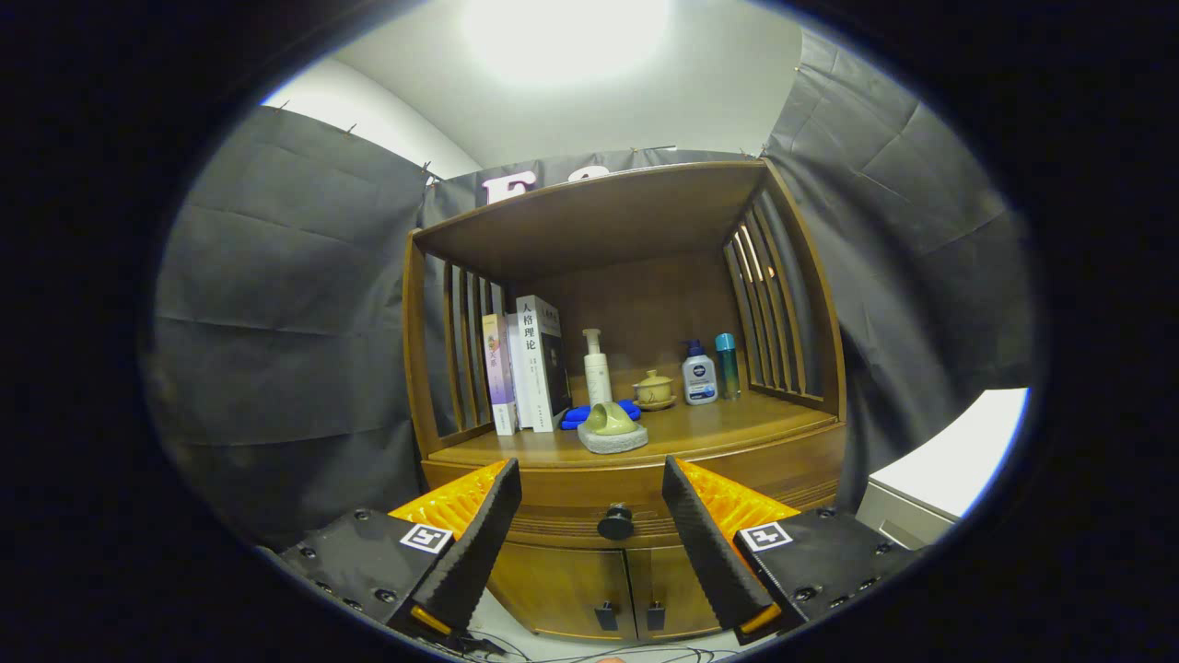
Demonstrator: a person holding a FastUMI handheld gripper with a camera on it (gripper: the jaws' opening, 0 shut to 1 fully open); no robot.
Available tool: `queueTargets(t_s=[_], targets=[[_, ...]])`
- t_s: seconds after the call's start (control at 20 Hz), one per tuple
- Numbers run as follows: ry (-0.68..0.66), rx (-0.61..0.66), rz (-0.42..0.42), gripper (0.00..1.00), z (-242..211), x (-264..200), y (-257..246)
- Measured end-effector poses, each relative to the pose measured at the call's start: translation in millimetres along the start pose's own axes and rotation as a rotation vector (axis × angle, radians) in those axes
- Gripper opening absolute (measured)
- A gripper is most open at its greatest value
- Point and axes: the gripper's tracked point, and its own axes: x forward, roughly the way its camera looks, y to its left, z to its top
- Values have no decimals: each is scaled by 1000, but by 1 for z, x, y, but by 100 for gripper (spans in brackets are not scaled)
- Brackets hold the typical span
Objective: Pull open the drawer, take out the items inside it, and place them on the countertop above the cabinet.
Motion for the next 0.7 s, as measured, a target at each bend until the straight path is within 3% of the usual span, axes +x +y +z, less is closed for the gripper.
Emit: queueTargets(t_s=[0.7], targets=[[13,22,-12,97,-5,5,-11]])
